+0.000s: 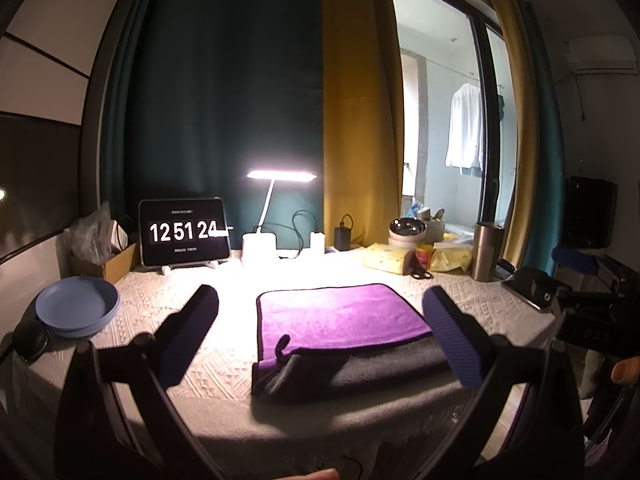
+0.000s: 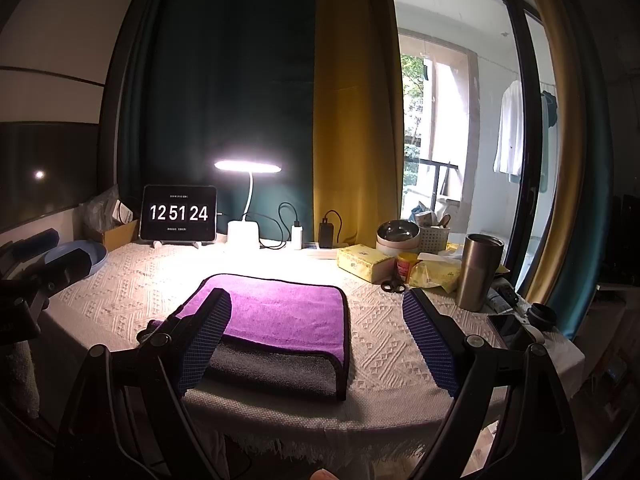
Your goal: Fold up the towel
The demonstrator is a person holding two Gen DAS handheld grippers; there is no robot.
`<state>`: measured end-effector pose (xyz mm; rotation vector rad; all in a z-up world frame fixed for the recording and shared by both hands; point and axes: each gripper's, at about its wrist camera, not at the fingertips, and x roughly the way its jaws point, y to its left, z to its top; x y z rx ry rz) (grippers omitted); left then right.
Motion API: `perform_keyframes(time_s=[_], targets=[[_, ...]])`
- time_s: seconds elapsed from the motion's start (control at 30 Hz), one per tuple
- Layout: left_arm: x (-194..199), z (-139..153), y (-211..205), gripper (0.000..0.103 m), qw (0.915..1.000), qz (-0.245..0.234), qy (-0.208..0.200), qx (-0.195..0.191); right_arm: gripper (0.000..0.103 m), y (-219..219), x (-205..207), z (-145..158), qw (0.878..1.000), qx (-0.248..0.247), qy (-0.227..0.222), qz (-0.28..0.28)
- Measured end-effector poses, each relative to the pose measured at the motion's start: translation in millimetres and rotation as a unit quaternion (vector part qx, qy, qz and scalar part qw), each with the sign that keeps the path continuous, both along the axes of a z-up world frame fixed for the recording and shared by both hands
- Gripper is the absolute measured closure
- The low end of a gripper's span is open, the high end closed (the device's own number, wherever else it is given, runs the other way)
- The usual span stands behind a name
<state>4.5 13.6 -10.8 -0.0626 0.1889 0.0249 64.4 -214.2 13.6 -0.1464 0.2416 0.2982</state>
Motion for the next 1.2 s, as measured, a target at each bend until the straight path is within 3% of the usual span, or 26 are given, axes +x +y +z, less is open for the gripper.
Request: perform_keyframes(time_s=[0.57, 0.9, 1.2], targets=[[24.3, -12.7, -4.1, 0.000, 0.9994, -0.006, 0.034, 0.004, 0.013, -3.0, 20.0, -13.2, 1.000, 0.014, 0.023, 0.000], [60.8, -30.3, -1.1, 0.001, 0.9961, 0.009, 0.088, 0.005, 0.013, -10.3, 50.4, -26.3, 0.999, 0.016, 0.050, 0.002], [100.1, -55.0, 11.3, 0.001, 0.9895, 0.015, 0.144, -0.009, 0.013, -0.7, 85.5, -50.6, 0.994, 0.002, 0.103, 0.027]])
